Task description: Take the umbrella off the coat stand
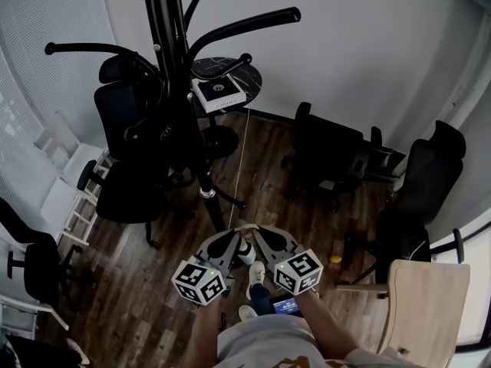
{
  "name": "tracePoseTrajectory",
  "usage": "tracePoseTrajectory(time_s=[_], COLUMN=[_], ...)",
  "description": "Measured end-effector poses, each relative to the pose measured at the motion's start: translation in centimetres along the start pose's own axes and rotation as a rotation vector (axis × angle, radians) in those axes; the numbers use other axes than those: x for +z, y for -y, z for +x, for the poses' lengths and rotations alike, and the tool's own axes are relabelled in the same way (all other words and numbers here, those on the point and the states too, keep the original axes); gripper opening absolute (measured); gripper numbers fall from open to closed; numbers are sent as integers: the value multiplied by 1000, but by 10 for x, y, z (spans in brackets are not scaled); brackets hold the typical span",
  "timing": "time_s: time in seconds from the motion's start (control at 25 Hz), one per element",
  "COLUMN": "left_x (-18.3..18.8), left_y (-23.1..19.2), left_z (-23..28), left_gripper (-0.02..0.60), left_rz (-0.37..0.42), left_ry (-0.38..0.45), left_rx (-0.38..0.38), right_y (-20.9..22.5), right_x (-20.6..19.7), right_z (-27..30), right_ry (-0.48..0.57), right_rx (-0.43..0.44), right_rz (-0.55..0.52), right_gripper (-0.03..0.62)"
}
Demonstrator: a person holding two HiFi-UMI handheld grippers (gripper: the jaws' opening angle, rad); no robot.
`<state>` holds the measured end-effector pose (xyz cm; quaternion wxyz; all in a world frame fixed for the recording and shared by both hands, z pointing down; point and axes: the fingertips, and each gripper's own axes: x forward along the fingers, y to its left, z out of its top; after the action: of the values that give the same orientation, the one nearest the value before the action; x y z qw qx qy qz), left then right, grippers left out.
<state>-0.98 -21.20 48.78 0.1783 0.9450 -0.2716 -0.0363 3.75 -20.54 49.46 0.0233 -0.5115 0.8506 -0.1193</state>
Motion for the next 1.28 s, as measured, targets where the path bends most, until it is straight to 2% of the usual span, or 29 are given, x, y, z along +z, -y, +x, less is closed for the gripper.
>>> tracePoseTrajectory(time_s=[0.28, 0.72, 1.28], left_x=[-4, -6, -11], left_y=[14, 25, 75], left_z=[-18, -40, -63], left_gripper=[23, 22, 23], left_rz=[5, 5, -9], left_ry=[-9, -11, 32], left_rx=[-7, 33, 98], right_y=[-20, -36, -52], right_x=[-4, -9, -2], right_z=[-13, -28, -80], right_ry=[2, -8, 0], right_rx=[-1, 32, 91], right_rz=[6, 26, 3], right_gripper=[15, 15, 15])
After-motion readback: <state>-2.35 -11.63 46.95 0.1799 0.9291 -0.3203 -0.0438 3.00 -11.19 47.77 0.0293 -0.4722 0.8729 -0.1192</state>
